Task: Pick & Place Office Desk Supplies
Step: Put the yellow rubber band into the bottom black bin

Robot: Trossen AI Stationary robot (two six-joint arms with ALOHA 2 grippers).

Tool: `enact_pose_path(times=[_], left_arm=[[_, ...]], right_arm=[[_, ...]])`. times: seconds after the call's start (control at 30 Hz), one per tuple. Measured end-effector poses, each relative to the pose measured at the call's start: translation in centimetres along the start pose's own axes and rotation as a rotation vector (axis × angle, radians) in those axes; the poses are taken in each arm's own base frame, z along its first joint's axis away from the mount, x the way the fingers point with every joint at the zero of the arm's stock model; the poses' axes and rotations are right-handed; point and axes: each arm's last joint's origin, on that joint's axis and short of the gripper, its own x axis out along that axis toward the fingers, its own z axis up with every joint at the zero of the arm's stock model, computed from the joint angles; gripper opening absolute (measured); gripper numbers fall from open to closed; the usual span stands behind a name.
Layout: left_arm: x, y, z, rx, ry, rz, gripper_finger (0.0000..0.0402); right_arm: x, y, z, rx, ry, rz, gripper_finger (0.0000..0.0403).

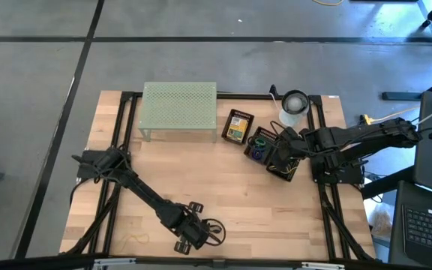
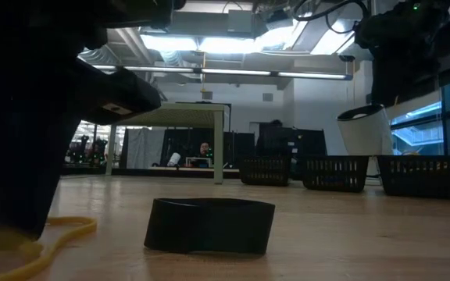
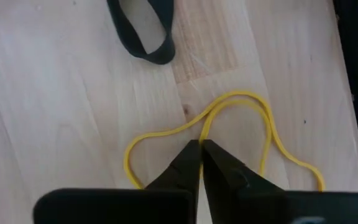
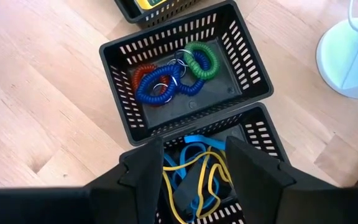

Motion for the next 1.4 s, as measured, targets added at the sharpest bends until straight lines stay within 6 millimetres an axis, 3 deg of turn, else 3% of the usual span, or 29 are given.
enact_pose_path(times=[0.3, 0.7, 0.9, 1.13, 1.4], left_arm=[[-1.2, -0.1, 0.0, -0.027, -0.069, 0.099, 0.0002], [-8.2, 0.6, 1.0, -0.056, -0.316, 0.247, 0.0001], [-9.3, 0.4, 0.9, -0.078, -0.370, 0.298, 0.0001], [-11.0, 0.9, 1.0, -0.105, -0.471, 0.454, 0.0001], [-13.4, 1.9, 1.0, -0.172, -0.604, 0.680, 0.0002]], right_arm=[[0.0, 0.0, 0.0, 0.000, -0.004, -0.002, 0.0175], [0.7, 0.4, 0.2, -0.015, -0.032, -0.056, 0.0175], [1.5, 1.1, 0.2, -0.018, -0.014, -0.057, 0.0175], [1.7, 4.3, 1.2, -0.156, -0.064, 0.241, 0.0175], [-0.9, 8.6, 1.5, -0.460, -0.239, 0.765, 0.0175]])
